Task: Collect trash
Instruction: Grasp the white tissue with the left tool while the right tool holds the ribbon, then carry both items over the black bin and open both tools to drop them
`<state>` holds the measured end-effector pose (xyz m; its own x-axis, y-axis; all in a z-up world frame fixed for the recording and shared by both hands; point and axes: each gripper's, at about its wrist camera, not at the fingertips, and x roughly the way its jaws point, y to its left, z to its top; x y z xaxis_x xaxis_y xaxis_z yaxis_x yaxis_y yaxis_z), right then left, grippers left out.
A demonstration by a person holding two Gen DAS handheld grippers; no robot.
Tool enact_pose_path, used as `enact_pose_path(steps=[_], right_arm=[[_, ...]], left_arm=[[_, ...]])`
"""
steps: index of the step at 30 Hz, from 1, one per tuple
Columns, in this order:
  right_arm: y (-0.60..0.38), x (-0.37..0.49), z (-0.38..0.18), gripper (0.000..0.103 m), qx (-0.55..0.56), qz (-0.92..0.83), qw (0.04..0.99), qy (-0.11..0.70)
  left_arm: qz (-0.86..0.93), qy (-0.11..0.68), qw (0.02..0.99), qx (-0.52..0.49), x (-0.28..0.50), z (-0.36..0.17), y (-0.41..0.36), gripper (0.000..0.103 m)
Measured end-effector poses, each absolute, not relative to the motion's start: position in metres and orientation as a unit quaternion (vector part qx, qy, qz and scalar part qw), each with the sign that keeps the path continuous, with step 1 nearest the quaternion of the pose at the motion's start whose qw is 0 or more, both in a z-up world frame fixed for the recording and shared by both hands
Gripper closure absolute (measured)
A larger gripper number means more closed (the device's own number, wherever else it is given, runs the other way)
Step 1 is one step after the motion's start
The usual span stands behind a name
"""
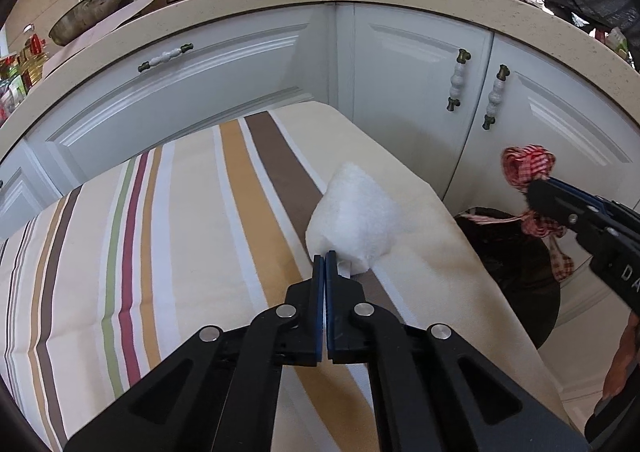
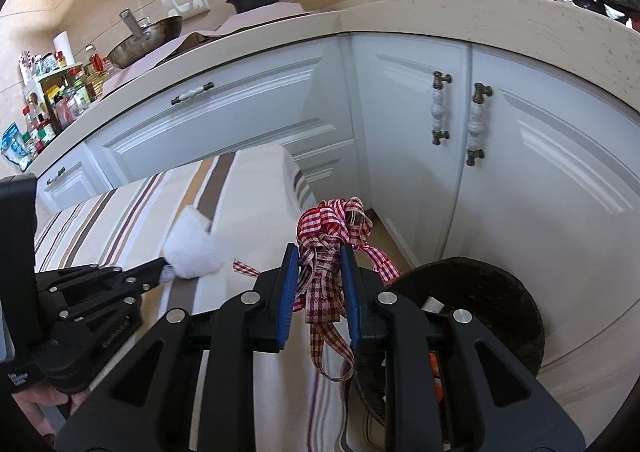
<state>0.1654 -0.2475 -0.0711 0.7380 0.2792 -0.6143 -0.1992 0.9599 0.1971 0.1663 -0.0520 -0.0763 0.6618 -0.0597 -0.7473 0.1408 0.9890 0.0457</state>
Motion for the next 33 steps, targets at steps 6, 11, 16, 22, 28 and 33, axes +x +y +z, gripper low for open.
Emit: enact_pose_path(steps=[6, 11, 16, 22, 28, 33], right_arm=[[-0.262, 0.163, -0.072, 0.082, 0.064, 0.113, 0.932, 0.338], [-0.27, 0.158, -0.073, 0.082, 0.065, 0.104, 0.933, 0.338], [-0.274, 0.153, -0.071, 0.082, 0.062, 0.098, 0.934, 0.337], [-0.273, 0.144, -0.068, 0.082, 0.058, 0.095, 0.936, 0.334], [-0.275, 0.134, -0.061, 0.082, 0.053, 0.091, 0.939, 0.327], [-0.278, 0.124, -0.054, 0.082, 0.049, 0.084, 0.943, 0.318]], left_arm=[[-0.044, 0.401, 0.914, 0.052, 0.161, -0.074, -0.044, 0.102], [-0.035, 0.399, 0.915, 0.051, 0.157, -0.073, -0.035, 0.102], [-0.029, 0.39, 0.919, 0.048, 0.149, -0.068, -0.027, 0.102], [-0.017, 0.376, 0.925, 0.042, 0.141, -0.058, -0.017, 0.102], [-0.012, 0.362, 0.931, 0.04, 0.131, -0.048, -0.009, 0.102], [-0.009, 0.346, 0.937, 0.036, 0.121, -0.037, -0.006, 0.102]])
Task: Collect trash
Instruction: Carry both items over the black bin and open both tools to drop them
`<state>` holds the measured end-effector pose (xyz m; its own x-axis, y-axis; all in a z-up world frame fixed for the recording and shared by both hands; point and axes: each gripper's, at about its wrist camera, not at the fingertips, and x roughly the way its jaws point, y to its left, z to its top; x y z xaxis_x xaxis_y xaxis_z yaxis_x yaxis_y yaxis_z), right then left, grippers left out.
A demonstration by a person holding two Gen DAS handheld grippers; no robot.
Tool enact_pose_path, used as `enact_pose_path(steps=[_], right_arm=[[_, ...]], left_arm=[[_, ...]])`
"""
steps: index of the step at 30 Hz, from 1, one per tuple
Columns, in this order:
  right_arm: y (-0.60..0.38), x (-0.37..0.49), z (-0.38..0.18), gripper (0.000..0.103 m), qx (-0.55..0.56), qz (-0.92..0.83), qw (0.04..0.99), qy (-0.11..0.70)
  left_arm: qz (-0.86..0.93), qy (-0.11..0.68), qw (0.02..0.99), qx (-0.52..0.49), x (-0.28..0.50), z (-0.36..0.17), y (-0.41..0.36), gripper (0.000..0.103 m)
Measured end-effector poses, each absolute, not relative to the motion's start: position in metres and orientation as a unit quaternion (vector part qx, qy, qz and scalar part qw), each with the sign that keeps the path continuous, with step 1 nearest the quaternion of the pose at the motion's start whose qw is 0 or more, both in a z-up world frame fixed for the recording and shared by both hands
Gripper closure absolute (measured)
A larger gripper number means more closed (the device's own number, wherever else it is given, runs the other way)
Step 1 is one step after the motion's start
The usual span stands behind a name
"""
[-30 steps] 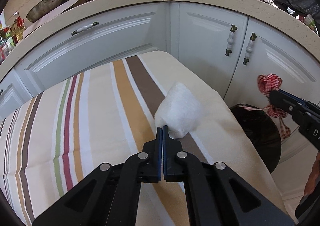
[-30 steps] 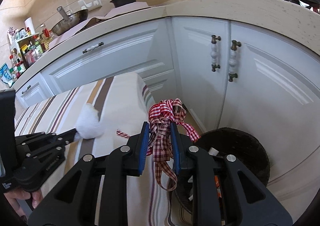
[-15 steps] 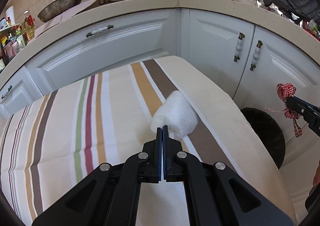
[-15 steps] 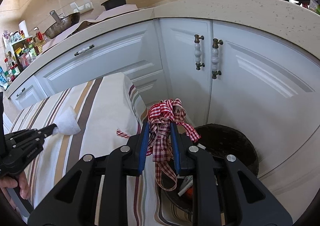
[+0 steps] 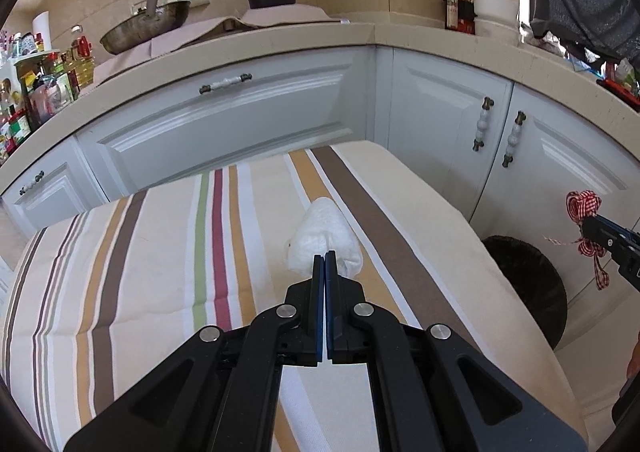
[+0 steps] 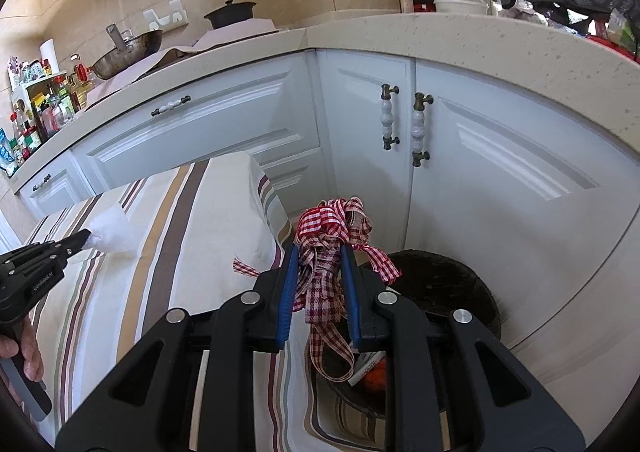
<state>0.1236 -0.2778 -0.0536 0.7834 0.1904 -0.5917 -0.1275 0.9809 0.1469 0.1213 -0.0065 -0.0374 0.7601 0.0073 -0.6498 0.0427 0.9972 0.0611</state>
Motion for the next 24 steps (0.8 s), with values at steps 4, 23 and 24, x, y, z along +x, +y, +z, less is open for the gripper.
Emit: enact_pose_path(steps=[4, 23, 24], right_arm=[[-0.281, 0.114, -0.047, 0.082, 0.045, 0.077, 0.946, 0.311], [-0.305, 0.075, -0.02, 0.082, 0.04, 0.04, 0.958, 0.28], [-0.307, 0.074, -0.019, 0.082, 0.04, 0.038, 0.959, 0.278]], left_arm=[[-0.01, 0.335, 0.942, 0.035, 0.115, -0.03, -0.006, 0.102], [-0.038, 0.301, 0.952, 0.03, 0.094, -0.002, -0.017, 0.102], [-0.04, 0.299, 0.953, 0.03, 0.092, 0.0, -0.018, 0.102]])
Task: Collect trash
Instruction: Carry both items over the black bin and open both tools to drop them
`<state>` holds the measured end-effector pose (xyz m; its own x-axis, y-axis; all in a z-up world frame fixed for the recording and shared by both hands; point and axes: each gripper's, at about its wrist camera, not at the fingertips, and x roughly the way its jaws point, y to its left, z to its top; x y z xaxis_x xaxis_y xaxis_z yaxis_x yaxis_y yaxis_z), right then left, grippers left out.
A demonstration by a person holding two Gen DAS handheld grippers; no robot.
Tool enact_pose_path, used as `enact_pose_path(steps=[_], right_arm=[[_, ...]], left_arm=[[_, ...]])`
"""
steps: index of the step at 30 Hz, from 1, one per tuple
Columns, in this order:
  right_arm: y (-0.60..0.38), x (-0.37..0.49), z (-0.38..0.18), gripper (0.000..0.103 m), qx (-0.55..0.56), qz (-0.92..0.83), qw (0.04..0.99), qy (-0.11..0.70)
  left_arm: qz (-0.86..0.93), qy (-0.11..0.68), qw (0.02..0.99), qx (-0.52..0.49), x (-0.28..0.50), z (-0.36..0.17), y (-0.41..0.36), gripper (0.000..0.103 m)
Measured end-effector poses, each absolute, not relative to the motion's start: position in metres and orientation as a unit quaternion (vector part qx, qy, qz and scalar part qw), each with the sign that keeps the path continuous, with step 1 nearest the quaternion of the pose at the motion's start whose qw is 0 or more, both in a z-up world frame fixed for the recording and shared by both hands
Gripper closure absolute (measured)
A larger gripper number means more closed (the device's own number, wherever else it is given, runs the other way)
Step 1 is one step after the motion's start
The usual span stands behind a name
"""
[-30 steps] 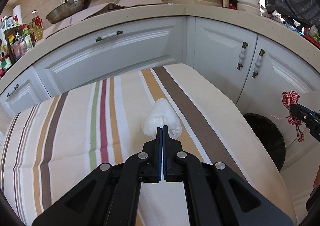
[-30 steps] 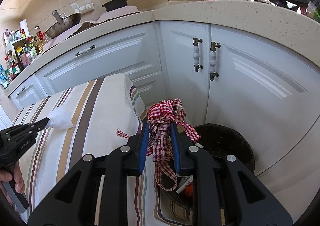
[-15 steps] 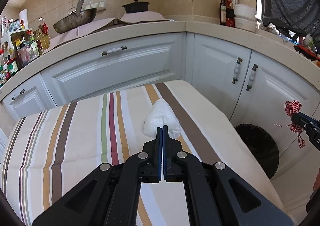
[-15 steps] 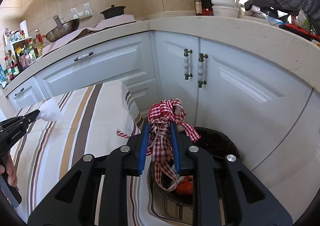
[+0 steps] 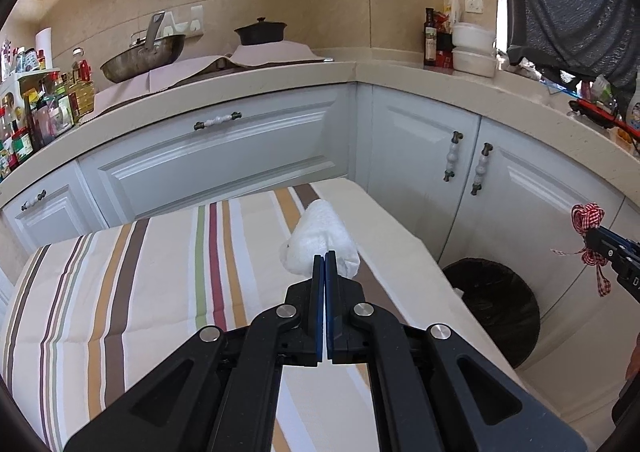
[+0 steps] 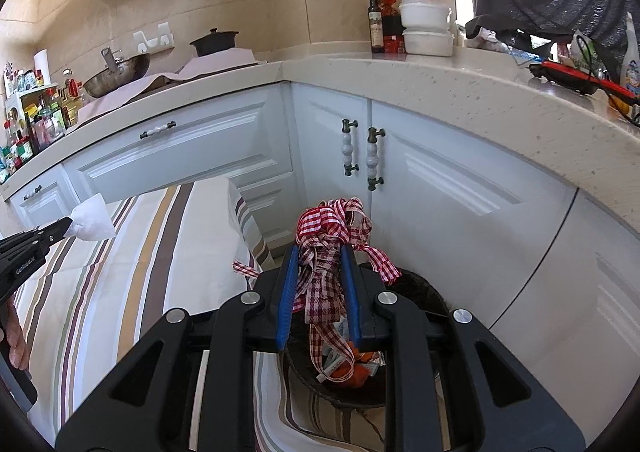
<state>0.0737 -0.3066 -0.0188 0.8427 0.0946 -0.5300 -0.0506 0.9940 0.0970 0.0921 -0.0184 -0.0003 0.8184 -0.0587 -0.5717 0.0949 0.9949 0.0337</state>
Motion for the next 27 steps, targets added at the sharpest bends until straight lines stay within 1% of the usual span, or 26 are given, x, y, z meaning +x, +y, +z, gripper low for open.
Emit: enact_pose_path(steps=[14, 27], right_arm=[[-0.322, 0.064, -0.009, 0.082, 0.043, 0.018, 0.964, 0.261], [-0.338, 0.058, -0.002, 0.082, 0.042, -0.003, 0.971, 0.236]], left_arm=[[-0.101, 0.28, 0.954, 0.036, 0.085, 0.015, -0.059, 0.102], [-0.166, 0.262, 0.95, 0.048, 0.094, 0.019, -0.119, 0.102]])
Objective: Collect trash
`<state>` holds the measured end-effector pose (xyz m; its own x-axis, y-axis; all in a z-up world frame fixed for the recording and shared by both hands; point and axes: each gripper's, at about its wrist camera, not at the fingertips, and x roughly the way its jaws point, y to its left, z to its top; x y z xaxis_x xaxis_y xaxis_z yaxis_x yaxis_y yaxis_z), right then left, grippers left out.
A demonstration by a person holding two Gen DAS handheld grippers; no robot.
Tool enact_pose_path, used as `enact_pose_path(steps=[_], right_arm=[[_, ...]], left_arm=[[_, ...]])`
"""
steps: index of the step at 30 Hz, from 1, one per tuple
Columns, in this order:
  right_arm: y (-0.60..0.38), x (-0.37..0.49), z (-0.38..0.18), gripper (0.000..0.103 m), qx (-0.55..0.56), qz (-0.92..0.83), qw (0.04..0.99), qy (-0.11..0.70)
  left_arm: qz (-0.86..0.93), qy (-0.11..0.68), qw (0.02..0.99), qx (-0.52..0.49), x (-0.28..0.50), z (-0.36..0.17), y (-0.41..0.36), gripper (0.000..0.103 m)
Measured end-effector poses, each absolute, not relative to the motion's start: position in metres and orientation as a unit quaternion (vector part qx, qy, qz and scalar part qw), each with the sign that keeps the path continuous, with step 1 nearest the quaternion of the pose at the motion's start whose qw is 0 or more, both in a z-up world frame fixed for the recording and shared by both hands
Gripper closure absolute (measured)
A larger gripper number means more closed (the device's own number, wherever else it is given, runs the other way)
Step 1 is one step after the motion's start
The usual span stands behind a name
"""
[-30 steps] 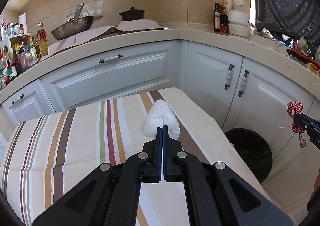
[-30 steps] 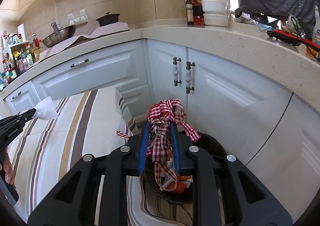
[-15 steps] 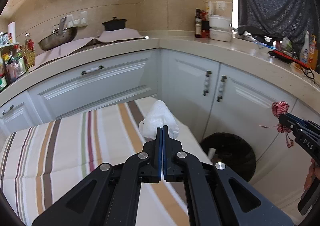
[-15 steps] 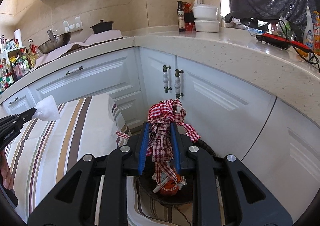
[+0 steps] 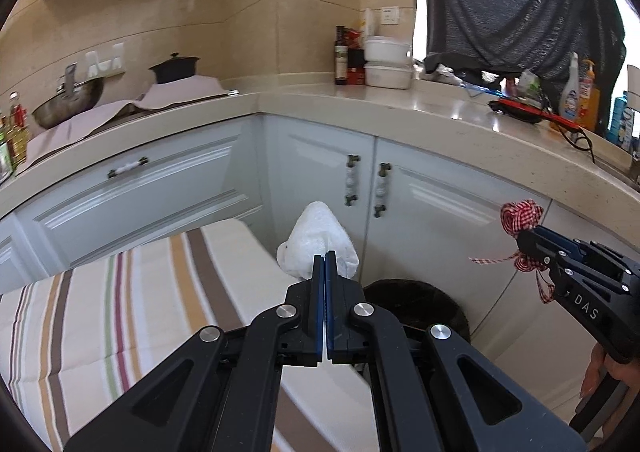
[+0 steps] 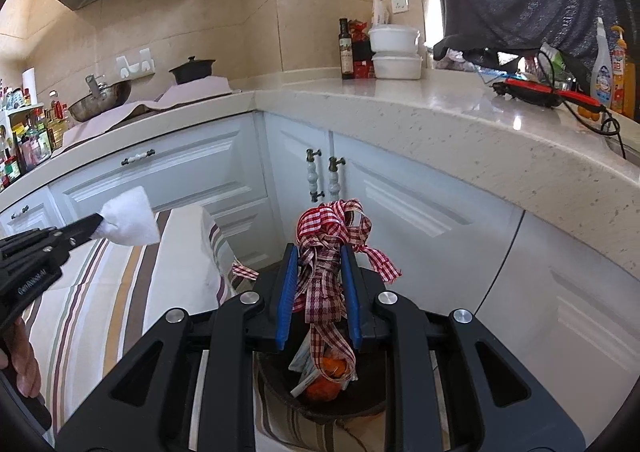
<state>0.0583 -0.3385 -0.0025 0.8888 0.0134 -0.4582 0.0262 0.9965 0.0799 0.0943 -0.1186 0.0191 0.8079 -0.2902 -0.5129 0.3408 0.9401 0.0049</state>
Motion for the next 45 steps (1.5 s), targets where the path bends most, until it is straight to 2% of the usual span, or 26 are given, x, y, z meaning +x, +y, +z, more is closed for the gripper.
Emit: enact_pose_path(steps=[18, 19, 22, 23, 27, 29, 34, 42, 44, 45], right_arm=[[-0.363, 0.116, -0.07, 0.08, 0.063, -0.016, 0.957, 0.283], [-0.365, 0.119, -0.072, 0.079, 0.065, -0.017, 0.956, 0.285], [-0.367, 0.124, -0.077, 0.064, 0.07, -0.018, 0.955, 0.288], [-0.367, 0.125, -0.078, 0.064, 0.07, -0.019, 0.955, 0.289], [-0.368, 0.127, -0.08, 0.064, 0.071, -0.022, 0.954, 0.29], [-0.368, 0.125, -0.079, 0.064, 0.07, -0.022, 0.955, 0.289], [-0.366, 0.119, -0.073, 0.062, 0.069, -0.026, 0.956, 0.284], [-0.359, 0.094, -0.055, 0.056, 0.064, -0.034, 0.961, 0.267], [-0.357, 0.086, -0.05, 0.048, 0.064, -0.038, 0.962, 0.262], [-0.356, 0.08, -0.047, 0.048, 0.064, -0.038, 0.963, 0.258]], left_arm=[[-0.196, 0.309, 0.925, 0.102, 0.145, -0.04, -0.195, 0.101], [-0.194, 0.312, 0.924, 0.104, 0.146, -0.042, -0.197, 0.098], [-0.19, 0.32, 0.923, 0.101, 0.151, -0.046, -0.197, 0.077], [-0.187, 0.321, 0.923, 0.099, 0.151, -0.047, -0.196, 0.072], [-0.181, 0.323, 0.924, 0.101, 0.152, -0.048, -0.193, 0.07], [-0.178, 0.322, 0.925, 0.097, 0.152, -0.047, -0.19, 0.062], [-0.171, 0.315, 0.93, 0.087, 0.149, -0.04, -0.181, 0.053], [-0.165, 0.298, 0.937, 0.077, 0.13, -0.025, -0.166, 0.037], [-0.163, 0.29, 0.94, 0.076, 0.124, -0.021, -0.162, 0.034], [-0.162, 0.286, 0.941, 0.076, 0.12, -0.018, -0.16, 0.033]])
